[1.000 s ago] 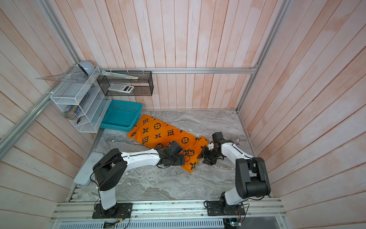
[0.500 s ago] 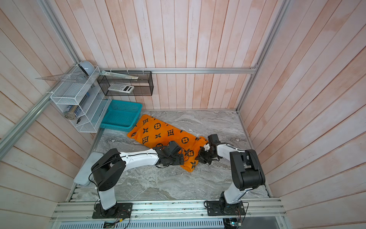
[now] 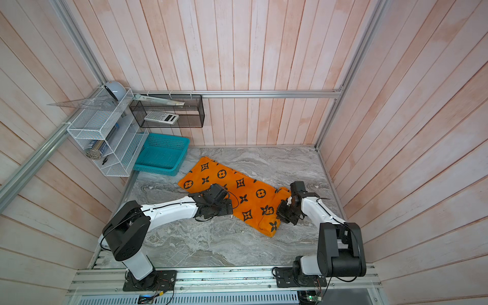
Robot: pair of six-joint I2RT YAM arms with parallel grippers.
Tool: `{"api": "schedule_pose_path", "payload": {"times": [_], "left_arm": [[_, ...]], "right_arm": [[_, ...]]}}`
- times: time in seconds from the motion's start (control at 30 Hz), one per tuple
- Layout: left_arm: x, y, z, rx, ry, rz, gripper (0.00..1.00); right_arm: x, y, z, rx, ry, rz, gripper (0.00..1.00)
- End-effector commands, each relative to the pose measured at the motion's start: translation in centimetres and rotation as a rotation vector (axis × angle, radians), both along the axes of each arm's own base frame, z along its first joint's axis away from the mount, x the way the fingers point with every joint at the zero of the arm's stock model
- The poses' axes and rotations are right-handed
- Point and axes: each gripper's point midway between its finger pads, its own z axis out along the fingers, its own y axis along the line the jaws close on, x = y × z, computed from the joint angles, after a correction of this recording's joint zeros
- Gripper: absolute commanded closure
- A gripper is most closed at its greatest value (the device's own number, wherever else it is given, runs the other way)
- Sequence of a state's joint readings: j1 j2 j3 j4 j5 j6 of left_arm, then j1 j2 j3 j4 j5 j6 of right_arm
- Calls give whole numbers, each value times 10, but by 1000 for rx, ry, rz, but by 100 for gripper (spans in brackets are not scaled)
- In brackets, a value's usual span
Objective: Roll up the pillowcase
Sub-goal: Roll the pillowcase at the center of the board.
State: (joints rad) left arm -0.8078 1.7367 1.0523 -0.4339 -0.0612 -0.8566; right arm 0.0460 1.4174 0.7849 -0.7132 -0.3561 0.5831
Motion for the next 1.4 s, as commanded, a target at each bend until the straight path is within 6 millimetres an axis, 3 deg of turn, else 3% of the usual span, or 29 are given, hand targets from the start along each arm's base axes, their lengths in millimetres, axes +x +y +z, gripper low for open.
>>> {"api": "schedule_pose_path", "payload": {"times": [0.0,0.13,0.27,0.53,0.7,0.97,1.17,1.37], "left_arm": [[-3,5,-2,17,-4,-6,1],[-4,3,-2,8,0,-10,1],[-4,2,-4,1,6,-9,1],[-4,2,-2,-2,-1,-9,1],[-2,1,8,-28,-25,-5,1],[-9,-25,20,-149,-48,-47,1],[-18,-58,25,-200,-66,-108,1],[-12,-69,16,-204,-70,-72,1]], "right_arm": [[1,0,6,-18,39,53,90],[14,15,15,-14,15,104,67],[22,33,21,-10,3,156,59],[40,75,29,-18,-29,261,58],[58,110,23,5,-43,310,58],[88,155,5,104,-39,326,58],[85,156,2,115,-25,307,58],[76,153,6,127,-27,302,58]]}}
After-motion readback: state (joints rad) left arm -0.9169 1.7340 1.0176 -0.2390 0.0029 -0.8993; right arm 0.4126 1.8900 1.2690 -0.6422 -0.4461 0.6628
